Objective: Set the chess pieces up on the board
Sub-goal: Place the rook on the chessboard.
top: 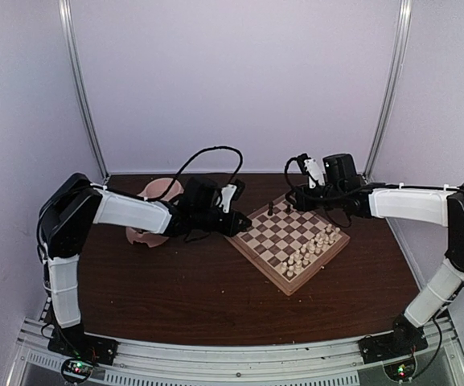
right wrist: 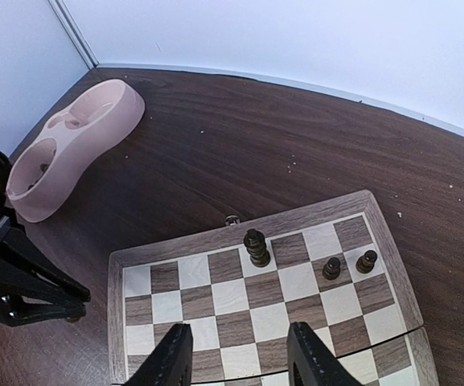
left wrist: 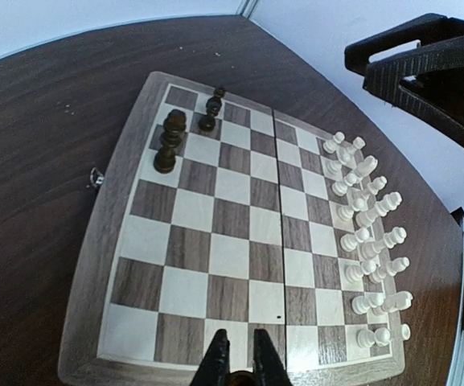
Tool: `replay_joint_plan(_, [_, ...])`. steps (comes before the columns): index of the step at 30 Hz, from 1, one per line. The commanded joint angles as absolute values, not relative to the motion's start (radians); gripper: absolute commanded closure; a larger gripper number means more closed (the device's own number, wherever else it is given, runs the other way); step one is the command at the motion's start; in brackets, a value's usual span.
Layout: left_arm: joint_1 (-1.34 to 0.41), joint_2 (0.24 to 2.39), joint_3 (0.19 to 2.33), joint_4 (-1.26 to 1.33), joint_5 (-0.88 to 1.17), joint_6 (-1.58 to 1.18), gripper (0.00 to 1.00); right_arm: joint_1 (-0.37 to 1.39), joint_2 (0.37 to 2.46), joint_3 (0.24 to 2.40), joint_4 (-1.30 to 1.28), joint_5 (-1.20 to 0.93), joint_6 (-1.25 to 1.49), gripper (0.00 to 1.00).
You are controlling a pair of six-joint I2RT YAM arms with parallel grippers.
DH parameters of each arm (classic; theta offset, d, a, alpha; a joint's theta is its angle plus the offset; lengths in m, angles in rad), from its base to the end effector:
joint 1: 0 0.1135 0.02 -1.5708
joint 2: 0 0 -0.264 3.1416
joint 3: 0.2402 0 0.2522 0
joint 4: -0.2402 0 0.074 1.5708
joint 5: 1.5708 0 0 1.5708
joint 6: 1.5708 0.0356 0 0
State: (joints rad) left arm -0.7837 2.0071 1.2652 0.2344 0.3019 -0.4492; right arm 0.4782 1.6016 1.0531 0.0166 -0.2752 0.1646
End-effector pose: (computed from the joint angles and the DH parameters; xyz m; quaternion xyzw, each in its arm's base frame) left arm 0.3092 -0.3231 0.1790 0.2170 0.8276 -0.3955 0.3340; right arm 0.3167 0.1751 0.2459 -0.2015 0.8387 0.2683 0.4289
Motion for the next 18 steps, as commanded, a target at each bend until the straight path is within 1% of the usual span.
replay_joint_plan(1, [-0.801,2.059,1.327,0.344,0.316,-0.395,0.92,0.484,1.555,1.016,0.041,-0.234,0.169,0.58])
replay_joint_plan(8, [-0.832,2.142,1.308,0.432,0.277,-0.317,0.93,0.483,1.557,0.994,0.063,-0.234,0.176,0.58])
replay_joint_plan(15, [-0.846,2.184,1.311,0.449,0.262,-0.263,0.91,0.484,1.565,0.993,0.067,-0.24,0.178,0.58])
replay_joint_plan(18, [-0.853,2.187,1.301,0.455,0.249,-0.247,0.87,0.483,1.566,0.991,0.069,-0.24,0.178,0.58])
